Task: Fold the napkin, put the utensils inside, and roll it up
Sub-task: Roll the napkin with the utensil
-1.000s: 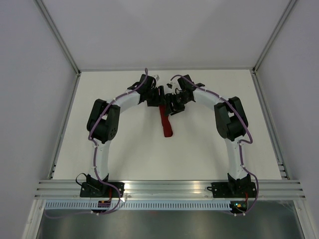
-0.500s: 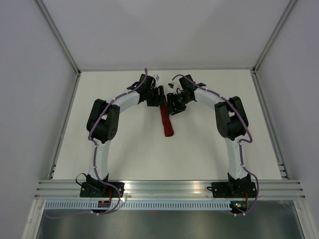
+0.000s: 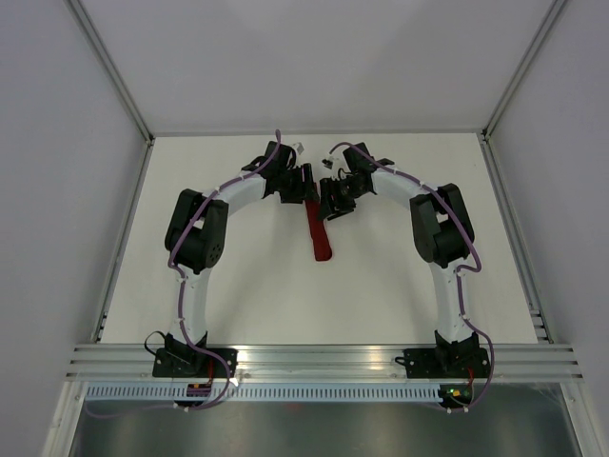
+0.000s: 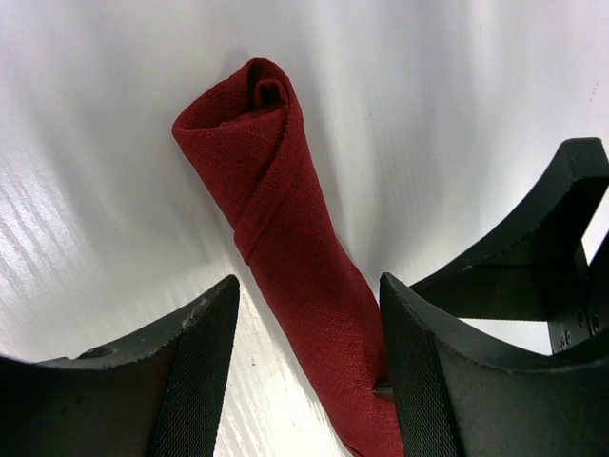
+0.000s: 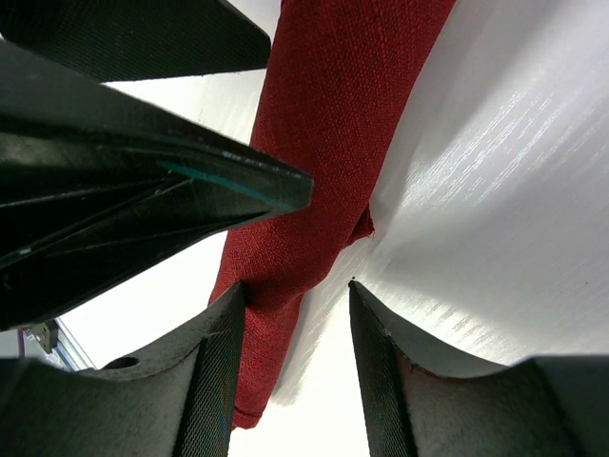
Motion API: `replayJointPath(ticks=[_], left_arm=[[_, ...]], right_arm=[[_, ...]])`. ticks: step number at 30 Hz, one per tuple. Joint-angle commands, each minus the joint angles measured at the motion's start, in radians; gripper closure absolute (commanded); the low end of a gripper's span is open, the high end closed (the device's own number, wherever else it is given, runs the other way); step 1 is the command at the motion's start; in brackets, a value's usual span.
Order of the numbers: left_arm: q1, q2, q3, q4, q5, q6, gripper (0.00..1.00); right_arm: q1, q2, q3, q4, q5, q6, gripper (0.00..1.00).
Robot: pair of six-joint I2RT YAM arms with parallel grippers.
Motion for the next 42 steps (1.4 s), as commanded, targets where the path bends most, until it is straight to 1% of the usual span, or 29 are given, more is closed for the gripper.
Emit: replayJointPath(ticks=[1,14,26,34,36,40,42], left_arm=[[0.006,-0.028,0.004,0.003,0.040,0.037,0.35],[0.016,-0.042,0.008,0.011,0.046,0.037,0.34],[0.023,-0.071,0.009,0.009,0.070,0.040,0.34],[0.026,-0.091,0.009,0.011,0.058,0.045,0.34],[0.035,-0.114,0.004,0.009,0.054,0.046,0.34],[0.088,-0.183,-0.018,0.005,0.073,0.043,0.34],[0.109,-0.247,-0.051,0.003,0.080,0.055,0.34]], right_arm=[[-0.015,0.066,-0.011,-0.004,0.138,-0.025,0.48],[-0.019,0.073,-0.033,0.011,0.219,-0.043,0.49],[-0.019,0.039,-0.013,0.010,0.170,-0.048,0.49],[-0.021,-0.001,-0.016,0.010,0.167,-0.054,0.48],[-0.022,-0.019,-0.016,0.008,0.166,-0.055,0.47],[-0.042,-0.068,-0.014,0.004,0.137,-0.060,0.46],[-0.065,-0.123,-0.019,0.004,0.123,-0.074,0.44]])
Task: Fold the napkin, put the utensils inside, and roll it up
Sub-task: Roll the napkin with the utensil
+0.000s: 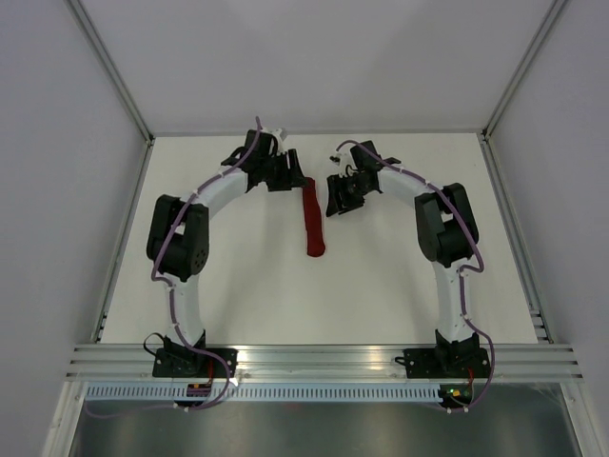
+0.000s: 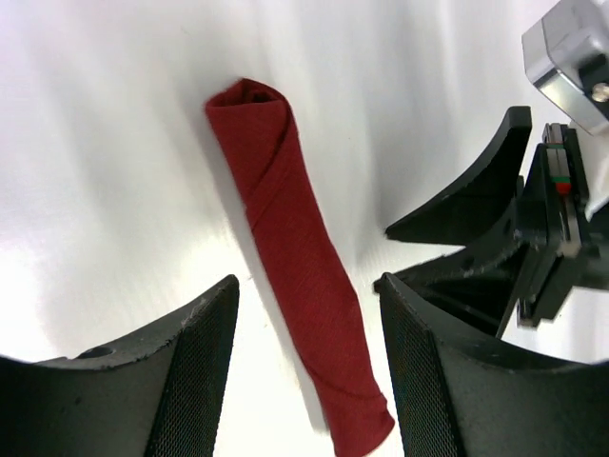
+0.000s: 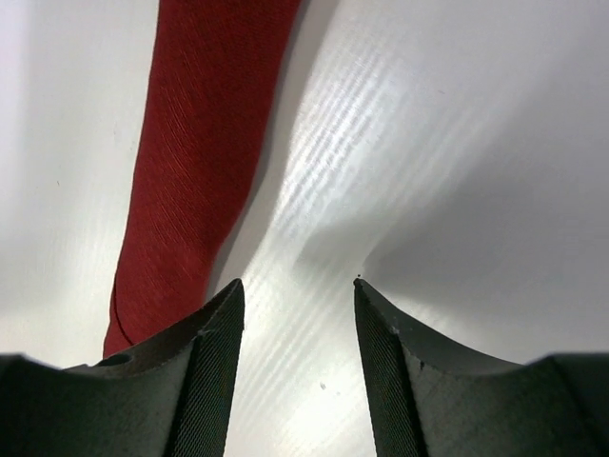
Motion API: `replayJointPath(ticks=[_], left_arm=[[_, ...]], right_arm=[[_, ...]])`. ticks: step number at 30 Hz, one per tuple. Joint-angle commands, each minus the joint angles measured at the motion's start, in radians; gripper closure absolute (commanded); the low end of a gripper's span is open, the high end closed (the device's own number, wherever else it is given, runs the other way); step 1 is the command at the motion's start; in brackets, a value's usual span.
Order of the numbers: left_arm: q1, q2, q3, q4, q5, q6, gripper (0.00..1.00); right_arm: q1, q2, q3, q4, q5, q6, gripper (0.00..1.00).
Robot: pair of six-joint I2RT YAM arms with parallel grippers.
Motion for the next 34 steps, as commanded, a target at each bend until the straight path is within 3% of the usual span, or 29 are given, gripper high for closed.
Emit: replayJointPath(ticks=[1,7,20,24,34], left_arm=[[0.052,-0.159,-0.034,0.000,0.036,0.057,0.34],[0.083,-0.401,-0.173,0.000,0.036,0.089,0.34],[0.089,-0.938,-0.532,-0.034,0.038,0.143,0.28],[0.089,-1.021,-0.600,-0.049,0.032,0.152,0.28],[0.089,-1.086,-0.637,-0.068,0.059,0.166,0.28]], right_arm=[[-0.042,-0.133,-0.018,-0.024,0.015,-0.014,0.44],[-0.154,-0.360,-0.109,-0.012,-0.045,-0.034,0.39],[-0.332,-0.970,-0.425,-0.061,0.009,-0.183,0.23],[-0.337,-1.044,-0.488,-0.036,0.003,-0.174,0.21],[-0.337,-1.051,-0.505,-0.006,0.011,-0.168,0.20]])
